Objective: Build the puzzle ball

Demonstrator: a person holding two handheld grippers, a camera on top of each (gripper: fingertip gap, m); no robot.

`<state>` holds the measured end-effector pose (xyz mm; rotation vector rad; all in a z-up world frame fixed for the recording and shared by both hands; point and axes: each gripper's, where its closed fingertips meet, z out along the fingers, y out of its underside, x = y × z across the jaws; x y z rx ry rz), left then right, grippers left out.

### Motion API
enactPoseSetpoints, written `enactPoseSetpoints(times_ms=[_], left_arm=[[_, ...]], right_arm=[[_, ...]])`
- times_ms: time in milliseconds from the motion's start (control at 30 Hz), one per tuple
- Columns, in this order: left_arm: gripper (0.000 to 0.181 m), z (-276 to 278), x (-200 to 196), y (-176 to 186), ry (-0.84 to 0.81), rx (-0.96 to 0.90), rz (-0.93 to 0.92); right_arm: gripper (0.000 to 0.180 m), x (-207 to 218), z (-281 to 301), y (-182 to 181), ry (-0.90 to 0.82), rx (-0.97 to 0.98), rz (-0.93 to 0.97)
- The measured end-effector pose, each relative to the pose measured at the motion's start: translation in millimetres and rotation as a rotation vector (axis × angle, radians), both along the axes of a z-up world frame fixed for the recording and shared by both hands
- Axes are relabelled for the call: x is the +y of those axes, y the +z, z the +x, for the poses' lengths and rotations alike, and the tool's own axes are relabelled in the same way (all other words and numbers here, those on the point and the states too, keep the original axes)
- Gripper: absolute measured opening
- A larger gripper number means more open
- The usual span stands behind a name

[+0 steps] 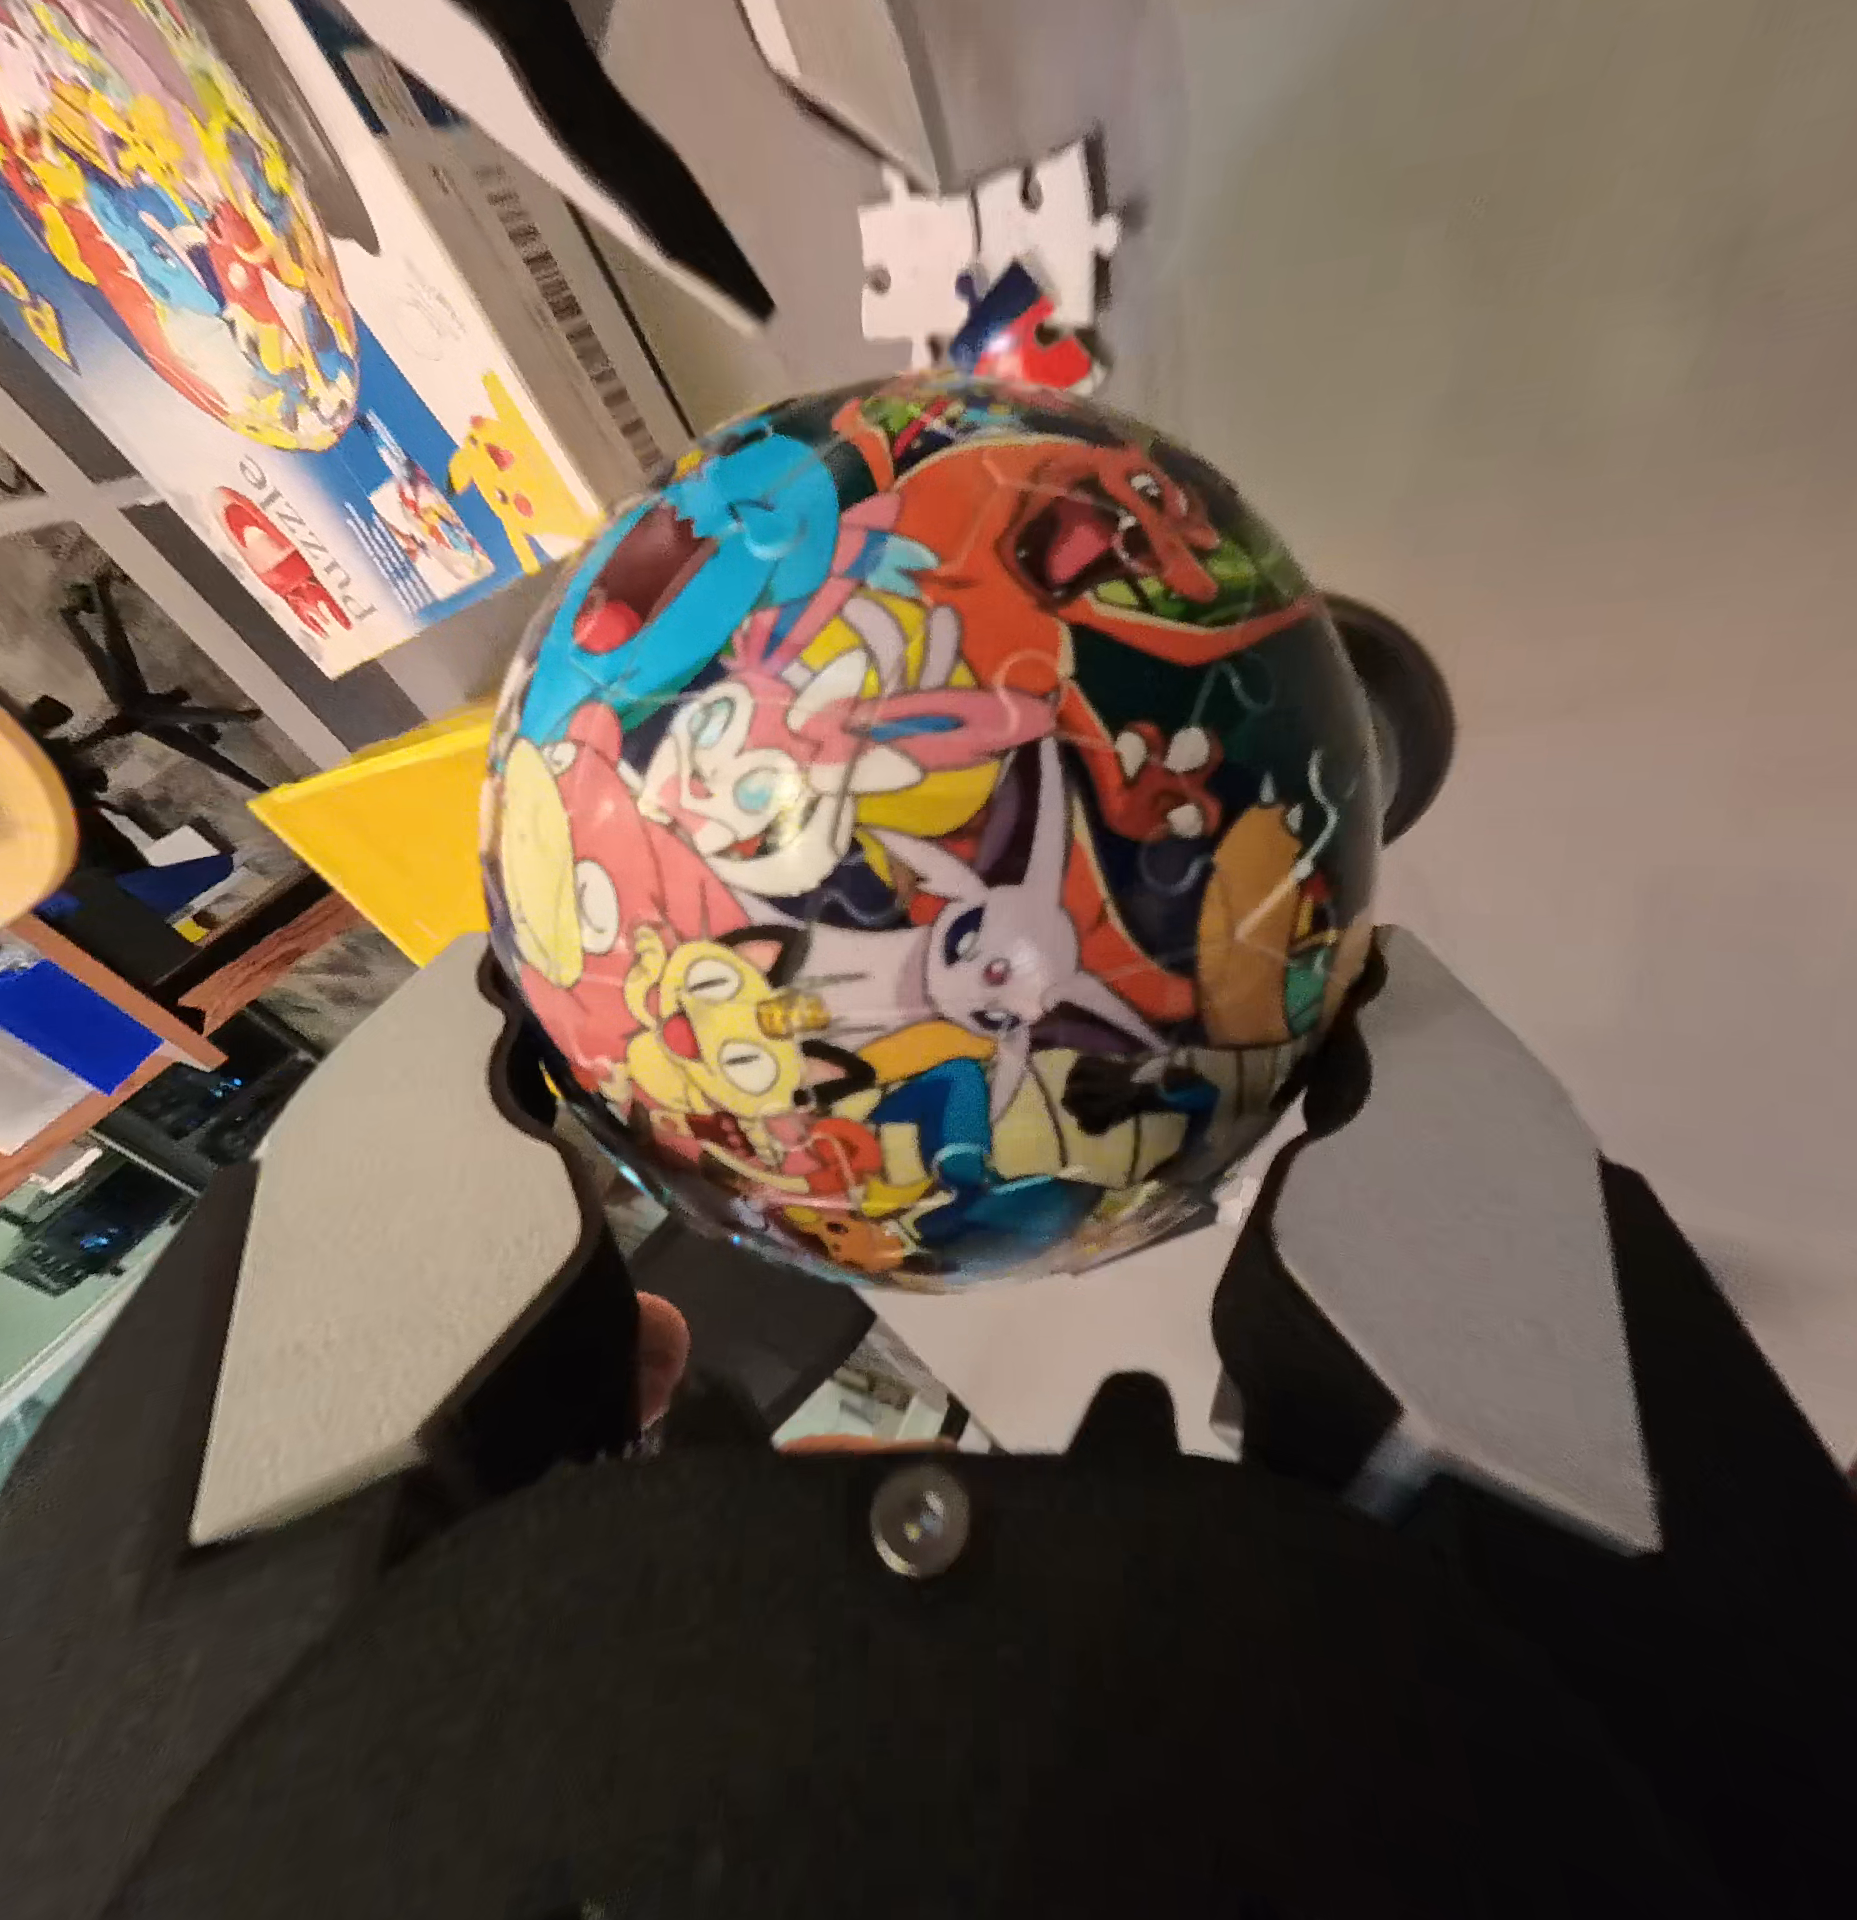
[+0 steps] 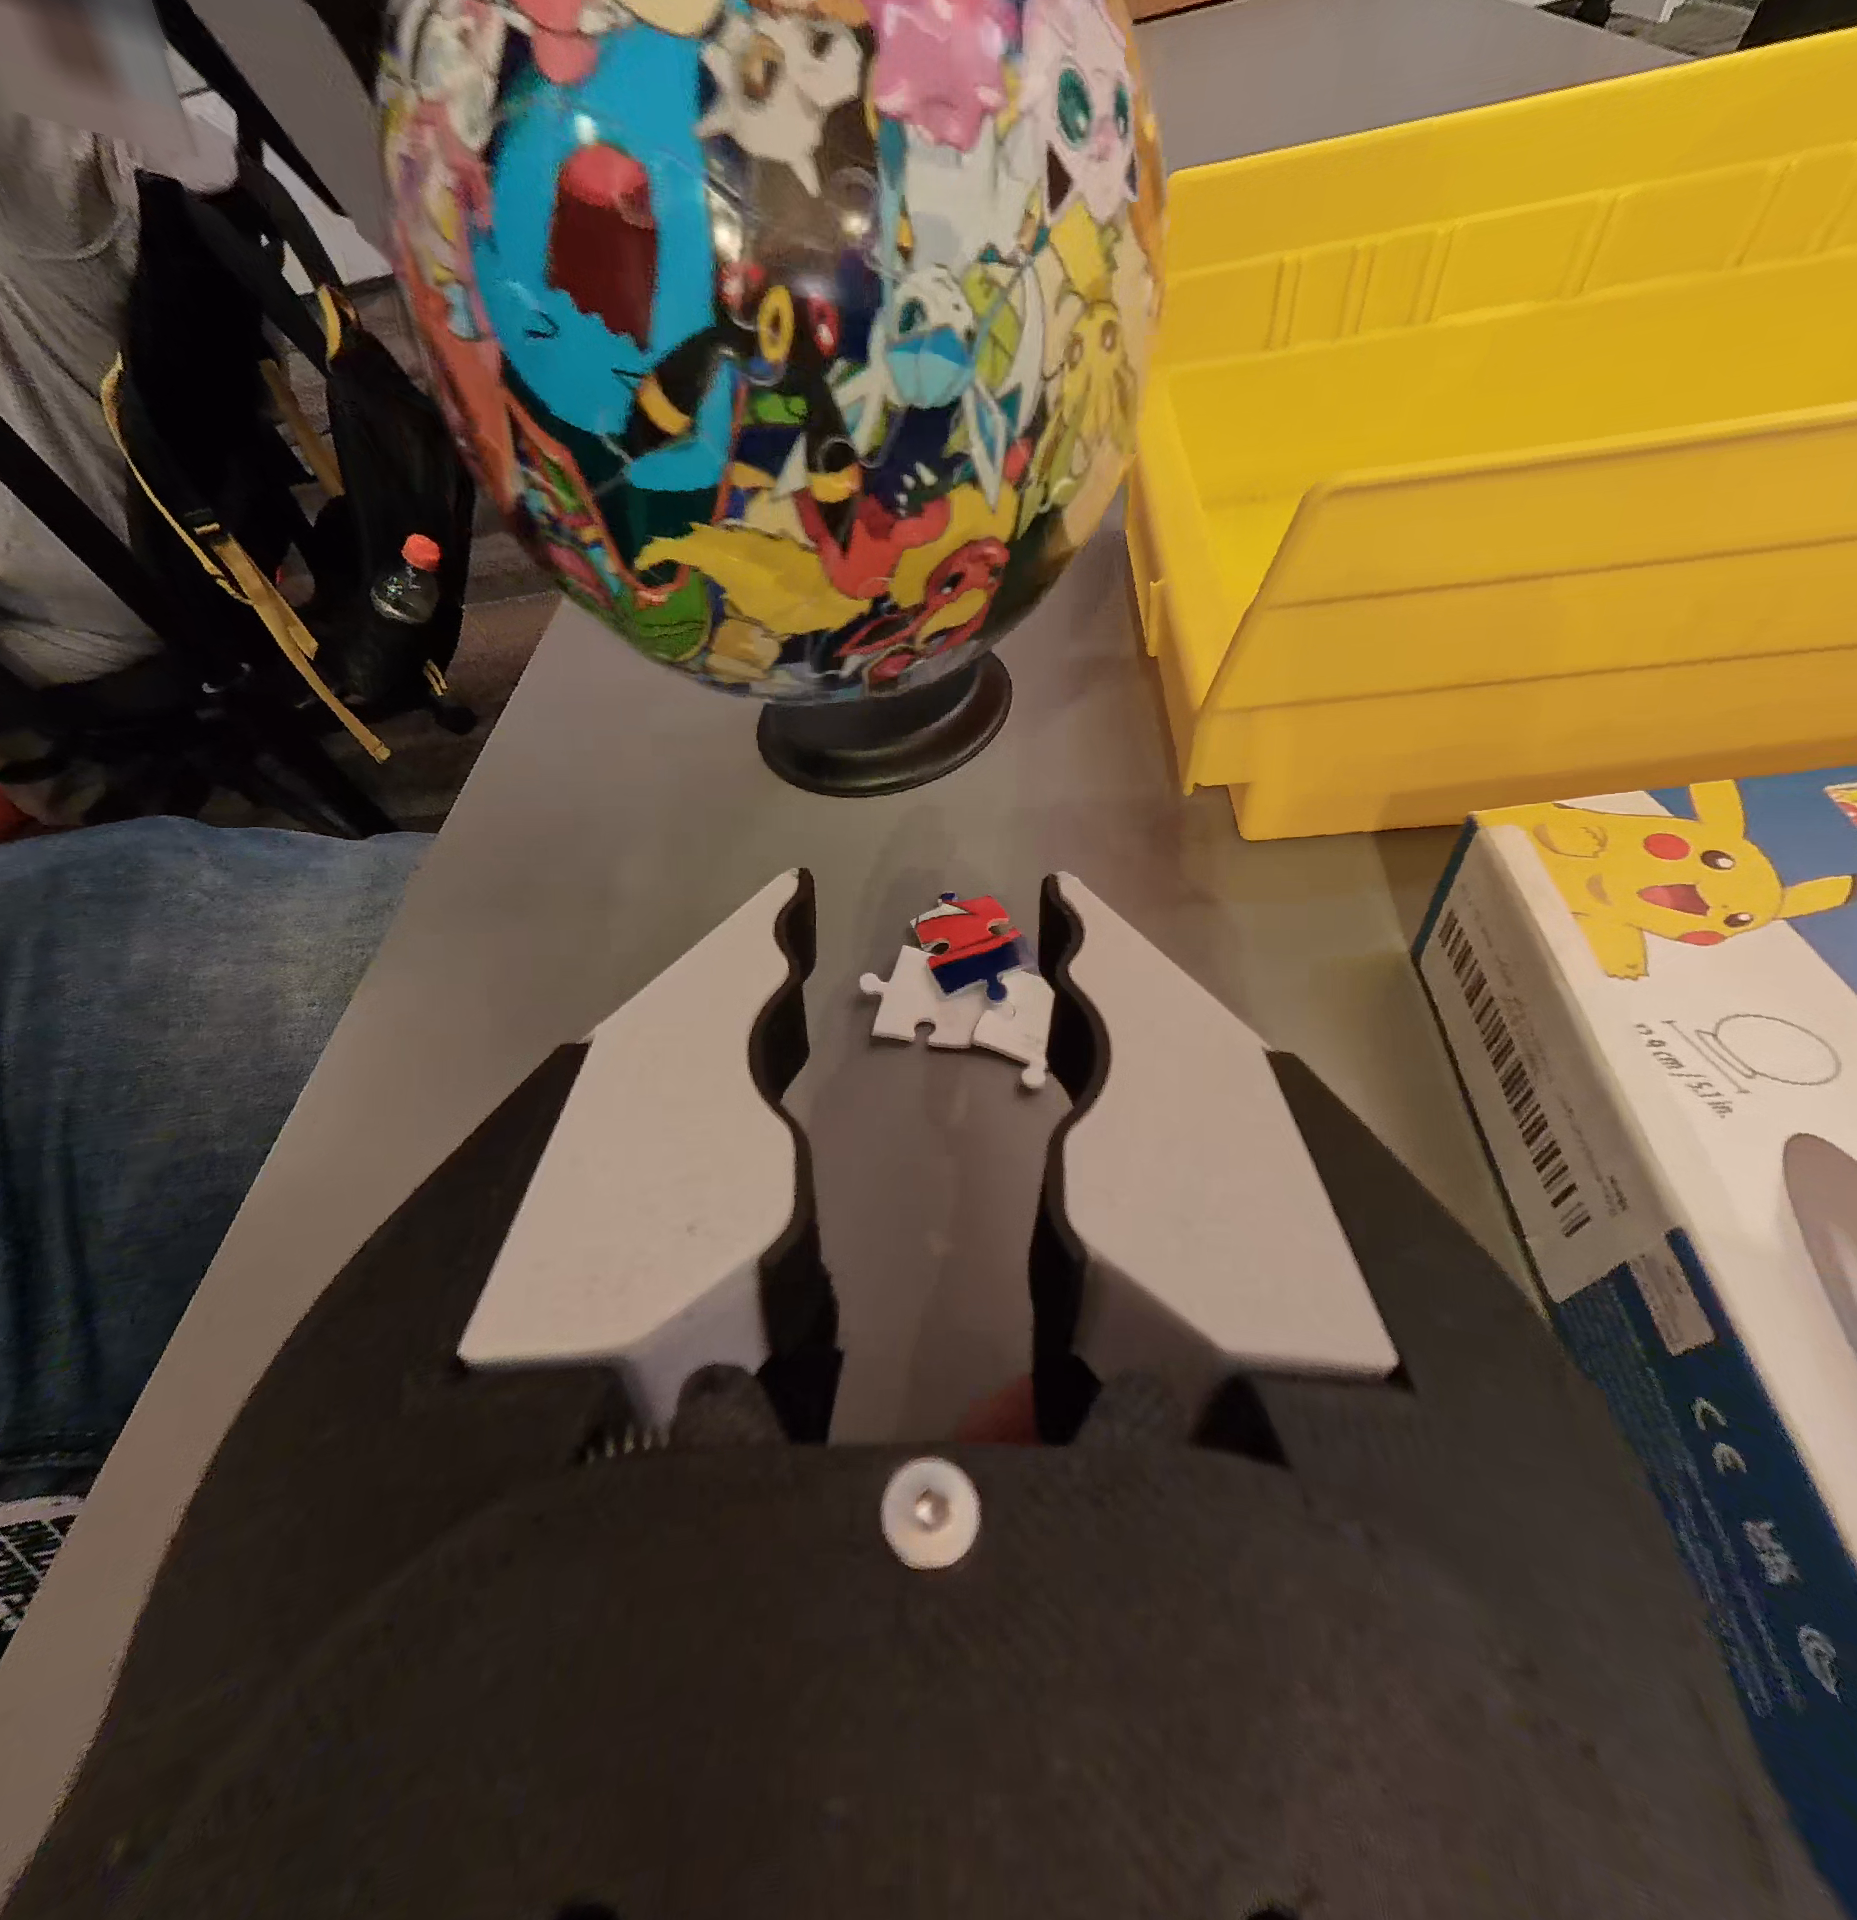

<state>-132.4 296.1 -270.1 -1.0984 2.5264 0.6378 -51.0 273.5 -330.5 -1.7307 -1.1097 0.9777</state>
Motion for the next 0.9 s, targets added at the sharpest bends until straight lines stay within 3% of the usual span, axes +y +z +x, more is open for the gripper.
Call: enactPoseSetpoints(times_ms=[200,300,600,900], left_arm=[[0.14,20,-20,-6,-0.012,-0.039,-0.041],[0.14,10,-1,-3,0.044,-0.033,-0.014],[0.14,-1,-3,-7,0.087,-0.073,-0.023],[0.14,10,-6,3,0.231,-0.157,-0.297]], right_arm=[[0.042,4,8,1,-0.018,0.01,-0.005],[0.042,7,12,2,-0.027,0.012,-0.007],[0.043,4,10,1,-0.016,0.012,-0.011],[0.044,4,12,4,-0.012,0.033,-0.022]])
